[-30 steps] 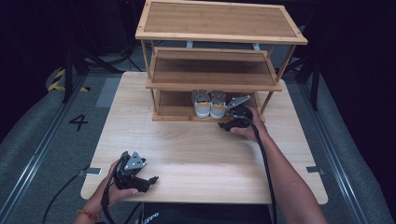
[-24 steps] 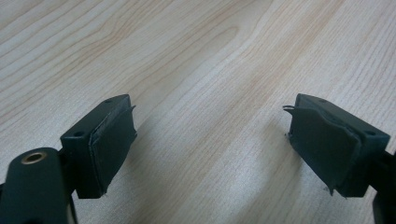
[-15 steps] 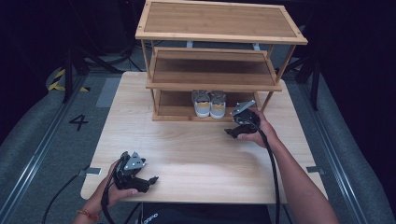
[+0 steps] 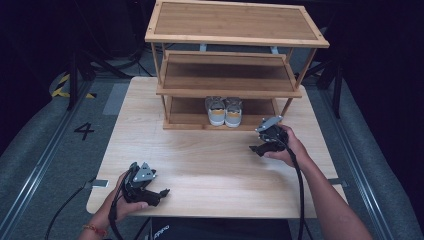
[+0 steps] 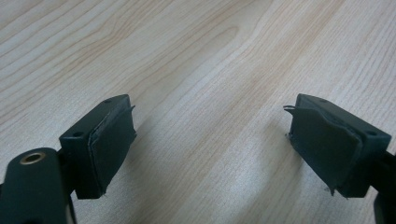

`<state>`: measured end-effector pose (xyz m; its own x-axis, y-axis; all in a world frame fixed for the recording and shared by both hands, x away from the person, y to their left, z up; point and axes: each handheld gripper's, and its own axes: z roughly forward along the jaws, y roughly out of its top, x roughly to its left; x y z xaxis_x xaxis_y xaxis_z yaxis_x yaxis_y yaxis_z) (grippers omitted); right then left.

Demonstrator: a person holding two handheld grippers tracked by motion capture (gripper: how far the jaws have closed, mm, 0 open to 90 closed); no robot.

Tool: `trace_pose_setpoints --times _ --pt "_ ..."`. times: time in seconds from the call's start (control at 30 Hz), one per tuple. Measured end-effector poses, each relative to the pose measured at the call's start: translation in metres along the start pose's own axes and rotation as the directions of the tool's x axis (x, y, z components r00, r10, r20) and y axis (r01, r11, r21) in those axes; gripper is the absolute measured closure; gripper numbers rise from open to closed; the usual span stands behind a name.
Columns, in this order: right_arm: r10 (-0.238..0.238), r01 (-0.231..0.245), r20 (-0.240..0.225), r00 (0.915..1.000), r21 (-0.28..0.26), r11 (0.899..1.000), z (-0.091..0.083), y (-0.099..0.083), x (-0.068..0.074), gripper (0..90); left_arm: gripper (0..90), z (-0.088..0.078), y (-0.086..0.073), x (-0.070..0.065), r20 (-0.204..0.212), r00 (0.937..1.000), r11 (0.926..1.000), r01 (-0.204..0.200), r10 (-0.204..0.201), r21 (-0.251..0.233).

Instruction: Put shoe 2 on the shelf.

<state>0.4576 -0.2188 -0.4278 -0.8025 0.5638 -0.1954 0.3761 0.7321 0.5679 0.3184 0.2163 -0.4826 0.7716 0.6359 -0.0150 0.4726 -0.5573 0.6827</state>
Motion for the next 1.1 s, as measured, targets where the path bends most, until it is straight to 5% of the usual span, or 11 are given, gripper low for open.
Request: trace_pose_setpoints --times 1.1 --pt "0.027 -0.025 0.049 0.9985 -0.033 0.999 -0.044 -0.095 0.024 27.2 14.4 0.000 0.000 -0.001 -0.009 1.0000 1.0000 0.004 -0.004 -0.002"
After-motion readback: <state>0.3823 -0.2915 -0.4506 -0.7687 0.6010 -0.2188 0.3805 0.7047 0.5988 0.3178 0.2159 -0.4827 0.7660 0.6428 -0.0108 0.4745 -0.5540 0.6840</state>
